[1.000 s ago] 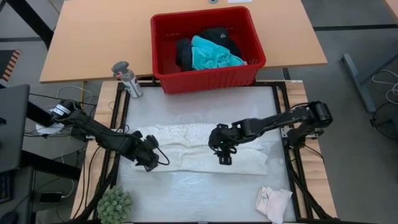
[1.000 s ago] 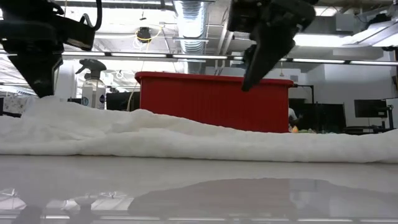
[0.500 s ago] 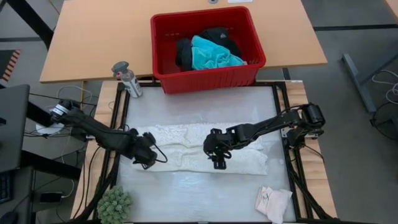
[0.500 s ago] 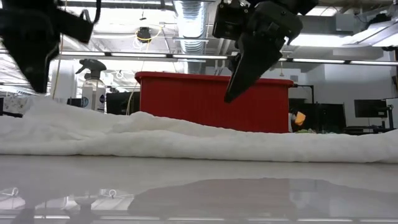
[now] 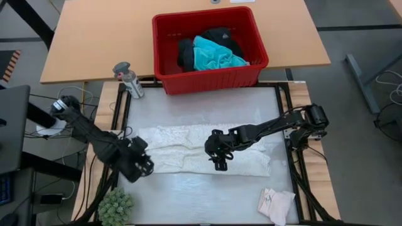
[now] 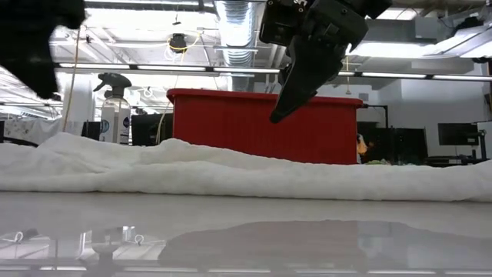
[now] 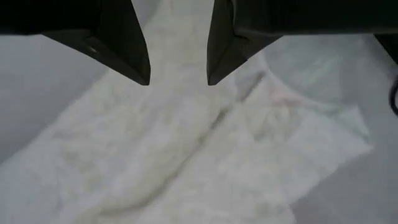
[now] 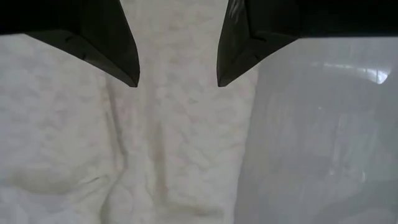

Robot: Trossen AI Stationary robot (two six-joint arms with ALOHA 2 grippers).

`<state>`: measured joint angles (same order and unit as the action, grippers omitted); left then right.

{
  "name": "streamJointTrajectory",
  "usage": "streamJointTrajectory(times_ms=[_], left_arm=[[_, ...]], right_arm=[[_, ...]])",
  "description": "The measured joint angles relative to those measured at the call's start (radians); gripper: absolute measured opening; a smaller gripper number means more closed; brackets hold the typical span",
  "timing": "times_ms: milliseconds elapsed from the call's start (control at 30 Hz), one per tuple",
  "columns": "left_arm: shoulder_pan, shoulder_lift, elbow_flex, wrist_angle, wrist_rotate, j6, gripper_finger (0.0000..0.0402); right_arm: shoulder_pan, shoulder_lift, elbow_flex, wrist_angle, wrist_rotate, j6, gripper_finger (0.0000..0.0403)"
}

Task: Fold Laundry from Bin
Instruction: Fold the white blouse

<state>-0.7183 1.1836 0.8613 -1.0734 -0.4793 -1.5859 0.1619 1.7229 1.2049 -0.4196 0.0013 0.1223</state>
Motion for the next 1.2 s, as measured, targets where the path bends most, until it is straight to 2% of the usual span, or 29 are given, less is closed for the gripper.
streamJointTrajectory(times_ms=[167,233,433,633,733,967,1067,1200], left_arm=[[-0.086,0.007,-0.067,0.013,0.053,-0.214,0.0135],[-0.110,0.021,-0.096,0.082,0.061,-0.246,0.0130],[-0.130,0.091,-0.151,0.162,0.169,-0.275,0.0100],[-0.135,0.130,-0.170,0.222,0.180,-0.281,0.0071],[-0.136,0.130,-0.179,0.267,0.187,-0.249,0.0063],[-0.136,0.130,-0.179,0.237,0.192,-0.209,0.0050],[-0.136,0.130,-0.179,0.214,0.192,-0.231,0.0043],[-0.136,0.130,-0.179,0.220,0.180,-0.233,0.0031]], right_arm=[[-0.001,0.000,0.000,0.002,0.001,0.000,0.0237],[-0.001,0.000,0.000,0.003,0.002,0.000,0.0237],[0.000,0.000,0.000,0.012,0.004,0.000,0.0237],[0.009,-0.001,-0.001,0.071,0.005,-0.072,0.0237],[0.010,-0.001,-0.001,0.152,0.021,-0.127,0.0237],[0.009,0.000,-0.001,0.374,0.026,-0.290,0.0237],[0.008,0.033,0.001,0.477,0.025,-0.315,0.0237],[0.014,0.128,0.050,0.501,0.009,-0.365,0.0237]])
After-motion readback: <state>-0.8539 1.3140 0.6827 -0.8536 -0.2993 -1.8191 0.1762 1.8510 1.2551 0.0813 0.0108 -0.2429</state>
